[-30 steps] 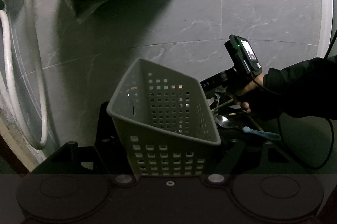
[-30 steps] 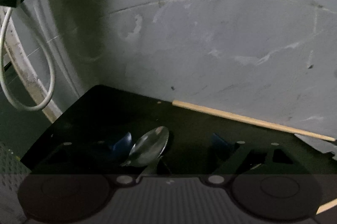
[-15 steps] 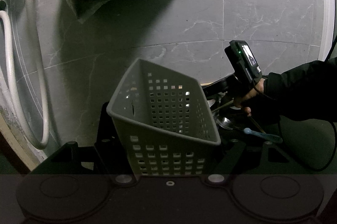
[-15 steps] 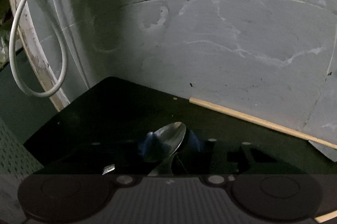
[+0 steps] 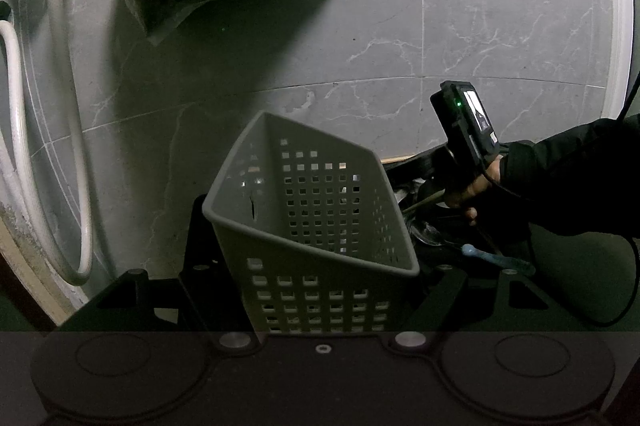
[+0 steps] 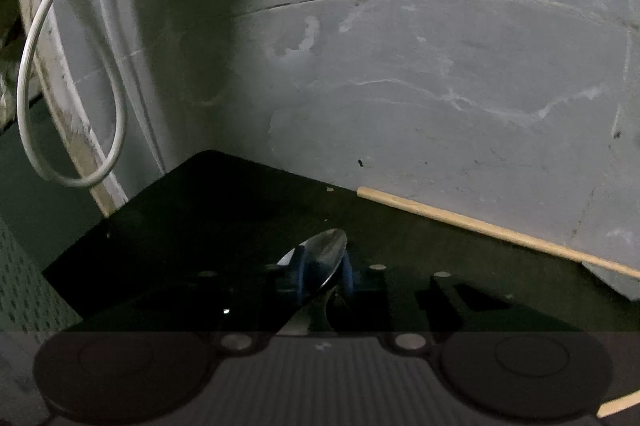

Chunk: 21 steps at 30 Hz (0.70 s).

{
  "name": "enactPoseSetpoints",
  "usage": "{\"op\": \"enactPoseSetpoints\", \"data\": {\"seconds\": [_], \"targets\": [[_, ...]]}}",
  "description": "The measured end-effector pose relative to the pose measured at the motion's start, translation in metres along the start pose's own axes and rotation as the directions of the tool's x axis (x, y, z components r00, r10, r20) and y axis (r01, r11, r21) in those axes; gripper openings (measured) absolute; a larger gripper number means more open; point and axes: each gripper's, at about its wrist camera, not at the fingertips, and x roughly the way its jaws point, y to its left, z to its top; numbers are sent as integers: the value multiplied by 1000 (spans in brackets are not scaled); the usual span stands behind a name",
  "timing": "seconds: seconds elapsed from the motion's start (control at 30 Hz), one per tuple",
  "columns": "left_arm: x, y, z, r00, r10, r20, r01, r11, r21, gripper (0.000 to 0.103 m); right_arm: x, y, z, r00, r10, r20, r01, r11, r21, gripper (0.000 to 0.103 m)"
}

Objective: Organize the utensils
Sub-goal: 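Carry the steel spoon over the holder and insert it with the right tool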

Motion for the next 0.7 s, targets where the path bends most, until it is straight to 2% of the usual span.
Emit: {"op": "enactPoseSetpoints", "data": {"seconds": [0.17,0.33,0.53,0.7], "targets": [[0,1,0,1000,-4,2,4,1000,0,77,0,-14,2,998,55,24,-59,981,184,6],[0,2,0,1000,-8,1,8,1000,2,77,-3,-22,4,993,95,70,-112,945,307,2],[0,3,-1,1000,-11,3,11,1000,3,77,-12,-20,10,987,97,131,-139,921,365,1],[1,2,-1,1000,-13,6,13,1000,6,77,-31,-10,16,978,80,195,-144,928,343,1]]}}
